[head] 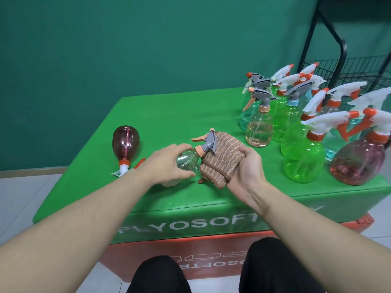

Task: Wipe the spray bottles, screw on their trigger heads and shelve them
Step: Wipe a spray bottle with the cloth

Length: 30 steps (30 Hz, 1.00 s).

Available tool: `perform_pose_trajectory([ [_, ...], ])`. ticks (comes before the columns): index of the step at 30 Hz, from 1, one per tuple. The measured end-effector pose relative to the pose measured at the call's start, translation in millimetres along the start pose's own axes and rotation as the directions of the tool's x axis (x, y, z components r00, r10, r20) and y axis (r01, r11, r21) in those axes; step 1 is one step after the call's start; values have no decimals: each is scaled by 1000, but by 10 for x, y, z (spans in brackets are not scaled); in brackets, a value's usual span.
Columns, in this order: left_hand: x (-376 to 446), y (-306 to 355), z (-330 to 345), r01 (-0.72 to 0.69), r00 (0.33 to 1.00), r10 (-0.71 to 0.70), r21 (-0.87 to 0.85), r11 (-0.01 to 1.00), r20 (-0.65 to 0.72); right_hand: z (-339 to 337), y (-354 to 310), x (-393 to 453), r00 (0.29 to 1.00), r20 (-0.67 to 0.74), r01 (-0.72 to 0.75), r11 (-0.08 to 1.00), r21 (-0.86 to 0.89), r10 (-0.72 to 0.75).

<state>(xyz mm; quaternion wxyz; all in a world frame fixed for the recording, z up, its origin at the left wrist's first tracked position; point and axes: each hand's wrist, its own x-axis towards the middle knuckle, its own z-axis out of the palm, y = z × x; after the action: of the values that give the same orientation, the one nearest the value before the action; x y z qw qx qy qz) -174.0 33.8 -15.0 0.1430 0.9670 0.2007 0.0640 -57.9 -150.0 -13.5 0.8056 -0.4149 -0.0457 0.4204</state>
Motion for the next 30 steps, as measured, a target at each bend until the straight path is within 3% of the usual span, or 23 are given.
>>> perform_pose_trajectory([
  [4,-109,62,5,-27,1000,27,21,999,4,123,-32,47,1000,-7,-5,1000,28,5],
  [11,-268,158,29,-55,998,55,2,998,17,287,16,111,987,-61,-145,988,47,147],
  [17,-177,196,22,49,999,-49,12,999,24,297,42,184,1000,-30,-5,999,43,6],
  [24,-64,233,2,135,991,-135,1,991,26,275,120,80,994,16,109,976,-186,-108],
  [30,-30,256,-47,178,983,-175,-46,983,56,197,194,17,992,25,119,879,-462,-122],
])
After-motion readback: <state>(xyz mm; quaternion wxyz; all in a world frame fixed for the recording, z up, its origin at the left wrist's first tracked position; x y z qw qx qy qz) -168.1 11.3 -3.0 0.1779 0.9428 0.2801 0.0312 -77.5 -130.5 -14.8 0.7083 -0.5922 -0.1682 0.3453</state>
